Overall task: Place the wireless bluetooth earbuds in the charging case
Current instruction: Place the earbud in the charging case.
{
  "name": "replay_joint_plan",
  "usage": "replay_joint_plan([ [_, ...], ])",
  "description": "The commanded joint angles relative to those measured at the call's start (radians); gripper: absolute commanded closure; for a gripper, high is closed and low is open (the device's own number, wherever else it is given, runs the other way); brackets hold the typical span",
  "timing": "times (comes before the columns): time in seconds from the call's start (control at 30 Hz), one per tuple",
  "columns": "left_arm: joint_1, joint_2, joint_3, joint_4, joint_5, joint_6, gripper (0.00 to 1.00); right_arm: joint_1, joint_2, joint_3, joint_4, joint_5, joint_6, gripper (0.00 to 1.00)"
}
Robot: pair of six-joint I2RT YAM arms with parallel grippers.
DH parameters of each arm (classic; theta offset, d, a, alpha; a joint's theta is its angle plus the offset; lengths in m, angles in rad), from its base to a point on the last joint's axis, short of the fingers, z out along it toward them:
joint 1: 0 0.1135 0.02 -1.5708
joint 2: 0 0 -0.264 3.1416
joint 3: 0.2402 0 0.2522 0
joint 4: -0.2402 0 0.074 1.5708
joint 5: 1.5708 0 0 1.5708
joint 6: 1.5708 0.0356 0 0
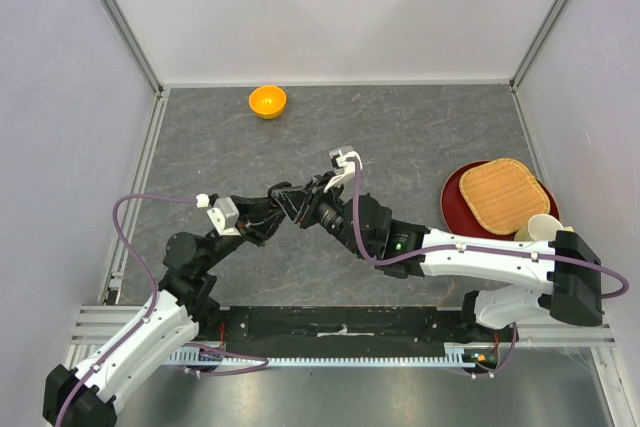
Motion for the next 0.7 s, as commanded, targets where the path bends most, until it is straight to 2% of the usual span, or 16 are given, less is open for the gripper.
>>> replay_joint_plan([
  [0.0, 0.000, -0.011, 0.032, 0.096, -0.017, -0.030, 0.98, 0.014, 0.009, 0.039, -0.010, 0.023, -0.016, 1.00],
  [0.2, 0.000, -0.020, 0.029, 0.113, -0.048, -0.033, 0.98, 0.018, 0.005, 0.039, -0.077, 0.032, -0.018, 1.00],
  [0.67, 0.000, -0.023, 0.026, 0.127, -0.066, -0.030, 0.98, 0.018, 0.000, 0.056, -0.117, 0.058, -0.021, 0.99],
])
